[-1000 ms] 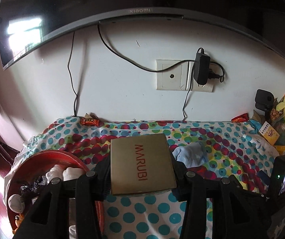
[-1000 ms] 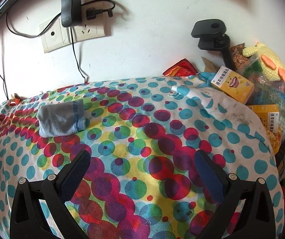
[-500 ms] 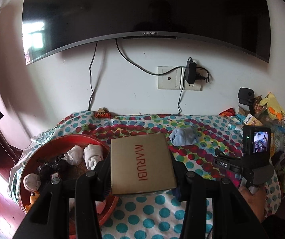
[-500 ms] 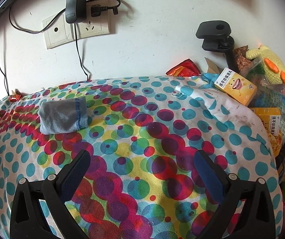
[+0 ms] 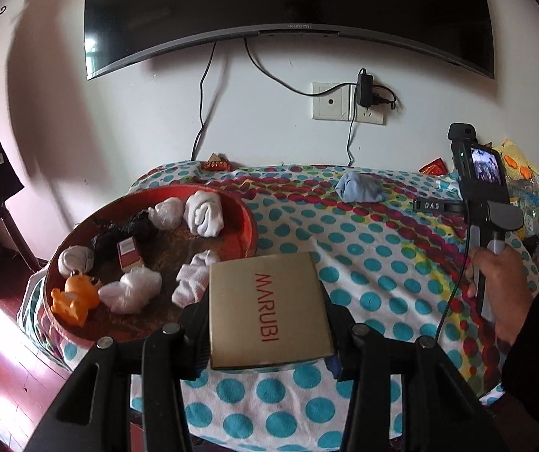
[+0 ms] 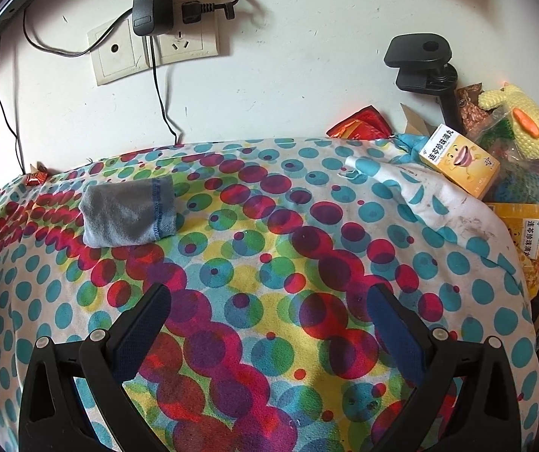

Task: Organize objects
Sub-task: 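Lift the MARUBI box with the left tool and carry it over the tray, then lower the MARUBI box into the tray and open the left tool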

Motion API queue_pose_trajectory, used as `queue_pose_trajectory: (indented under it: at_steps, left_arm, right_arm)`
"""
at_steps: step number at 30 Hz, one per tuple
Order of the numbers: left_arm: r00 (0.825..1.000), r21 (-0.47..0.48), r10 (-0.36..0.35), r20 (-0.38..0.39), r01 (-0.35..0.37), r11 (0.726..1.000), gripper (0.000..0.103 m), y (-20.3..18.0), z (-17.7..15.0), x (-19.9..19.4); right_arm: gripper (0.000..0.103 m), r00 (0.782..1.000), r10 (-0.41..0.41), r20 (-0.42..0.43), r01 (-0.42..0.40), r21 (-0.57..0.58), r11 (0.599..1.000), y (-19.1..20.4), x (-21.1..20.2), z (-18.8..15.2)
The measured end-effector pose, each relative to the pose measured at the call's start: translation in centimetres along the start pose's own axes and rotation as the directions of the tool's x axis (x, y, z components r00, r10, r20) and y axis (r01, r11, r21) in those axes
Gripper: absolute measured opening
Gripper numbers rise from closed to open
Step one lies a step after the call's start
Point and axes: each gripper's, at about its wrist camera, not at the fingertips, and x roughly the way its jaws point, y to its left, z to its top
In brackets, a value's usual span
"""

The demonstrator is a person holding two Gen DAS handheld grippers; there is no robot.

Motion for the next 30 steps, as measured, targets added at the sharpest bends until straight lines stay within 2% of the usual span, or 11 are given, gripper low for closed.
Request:
queue_pose_trajectory:
  at_steps: [3, 7, 15, 18, 24, 30]
  left_arm:
    - [0.999, -0.018, 0.033, 0.012, -0.033, 0.999, 0.047, 1.9, -1.2, 0.0]
    - [0.997, -0.067, 0.077, 0.011, -0.076, 0.995, 0.047, 5.5, -0.5, 1.2]
    - [1.000, -0.160, 0.012, -0.014, -0.014, 0.987, 0.047, 10.1, 5.1, 6.7]
    - [0.999, -0.183, 0.011, -0.038, -0.017, 0.983, 0.047, 11.2, 7.1, 8.9]
    - [0.989, -0.178, 0.023, -0.145, -0.049, 0.983, 0.047, 12.4, 9.1, 14.0]
    - [0.964, -0.247, 0.010, -0.267, -0.079, 0.966, 0.047, 13.9, 8.4, 17.8]
  right_arm:
    - [0.103, 1.000, 0.004, -0.003, -0.004, 0.000, 1.000, 0.0, 0.0, 0.0]
    - [0.103, 1.000, 0.003, -0.002, -0.003, -0.001, 1.000, 0.1, 0.0, 0.0]
    - [0.103, 1.000, 0.002, 0.012, -0.002, -0.003, 1.000, 0.0, -0.2, -0.1]
    - [0.103, 1.000, -0.002, 0.009, 0.002, -0.003, 1.000, 0.0, 0.0, -0.2]
    - [0.103, 1.000, -0.004, 0.014, 0.004, 0.000, 1.000, 0.0, 0.1, -0.3]
    - [0.103, 1.000, 0.001, 0.022, -0.001, 0.000, 1.000, -0.1, 0.0, -0.3]
